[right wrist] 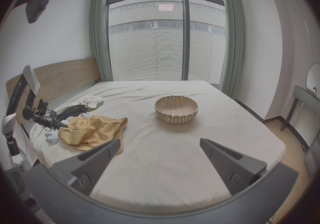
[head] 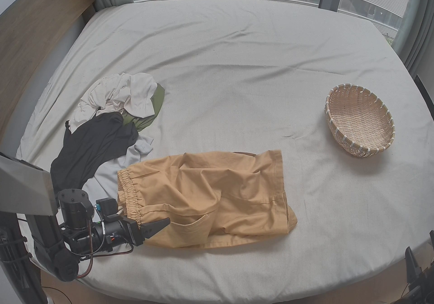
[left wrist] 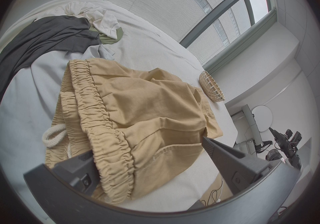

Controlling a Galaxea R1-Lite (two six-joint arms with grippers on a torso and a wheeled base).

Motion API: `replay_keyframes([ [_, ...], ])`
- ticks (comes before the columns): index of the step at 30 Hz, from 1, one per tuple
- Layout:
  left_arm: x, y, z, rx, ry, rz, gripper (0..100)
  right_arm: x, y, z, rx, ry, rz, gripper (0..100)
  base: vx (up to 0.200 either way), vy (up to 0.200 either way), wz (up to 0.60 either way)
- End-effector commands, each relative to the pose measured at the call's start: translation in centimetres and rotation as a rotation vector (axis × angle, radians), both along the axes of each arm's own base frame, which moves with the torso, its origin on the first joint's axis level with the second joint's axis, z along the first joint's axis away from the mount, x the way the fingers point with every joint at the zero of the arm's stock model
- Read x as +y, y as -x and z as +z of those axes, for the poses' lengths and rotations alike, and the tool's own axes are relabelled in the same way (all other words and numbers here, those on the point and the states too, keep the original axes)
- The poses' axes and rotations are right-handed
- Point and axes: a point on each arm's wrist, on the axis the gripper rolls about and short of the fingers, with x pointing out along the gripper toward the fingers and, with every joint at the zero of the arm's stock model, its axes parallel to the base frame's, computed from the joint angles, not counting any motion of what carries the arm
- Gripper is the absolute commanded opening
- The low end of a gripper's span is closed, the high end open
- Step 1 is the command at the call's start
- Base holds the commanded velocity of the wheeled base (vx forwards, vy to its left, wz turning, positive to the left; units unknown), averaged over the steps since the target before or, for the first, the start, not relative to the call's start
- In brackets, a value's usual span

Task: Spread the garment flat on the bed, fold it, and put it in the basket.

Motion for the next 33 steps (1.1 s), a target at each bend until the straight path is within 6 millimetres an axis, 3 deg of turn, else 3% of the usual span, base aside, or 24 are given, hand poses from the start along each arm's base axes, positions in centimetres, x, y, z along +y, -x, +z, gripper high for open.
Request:
replay_keyframes([
  [1, 0.1, 0.0, 0.0, 0.000, 0.001, 0.002, 0, 0.0, 0.0, -0.5, 0.003, 0.000, 0.001, 100, 0.000, 0.000, 0.00],
  [9, 0.0, 0.1, 2.7, -0.090, 0.057, 0.000, 0, 0.0, 0.0, -0.5, 0.003, 0.000, 0.001, 100, 0.000, 0.000, 0.00],
  [14, -0.8, -0.7, 8.3, -0.327, 0.151, -0.022, 0, 0.0, 0.0, -0.5, 0.003, 0.000, 0.001, 100, 0.000, 0.000, 0.00],
  [15, -0.8, -0.7, 8.5, -0.334, 0.155, -0.024, 0, 0.0, 0.0, -0.5, 0.003, 0.000, 0.001, 100, 0.000, 0.000, 0.00],
  [16, -1.4, -0.6, 10.6, -0.386, 0.227, -0.037, 0, 0.0, 0.0, -0.5, 0.003, 0.000, 0.000, 100, 0.000, 0.000, 0.00],
  [18, -1.9, -0.6, 12.9, -0.435, 0.310, -0.045, 0, 0.0, 0.0, -0.5, 0.003, 0.000, 0.000, 100, 0.000, 0.000, 0.00],
  [21, -2.1, -1.3, 14.9, -0.500, 0.358, -0.049, 0, 0.0, 0.0, -0.5, 0.003, 0.000, 0.000, 100, 0.000, 0.000, 0.00],
  [28, -2.6, -2.0, 16.6, -0.564, 0.387, -0.067, 0, 0.0, 0.0, -0.5, 0.003, -0.001, 0.000, 100, 0.000, 0.000, 0.00],
  [33, -4.8, -0.8, 17.1, -0.544, 0.444, -0.157, 0, 0.0, 0.0, -0.5, 0.003, 0.000, 0.000, 100, 0.000, 0.000, 0.00],
])
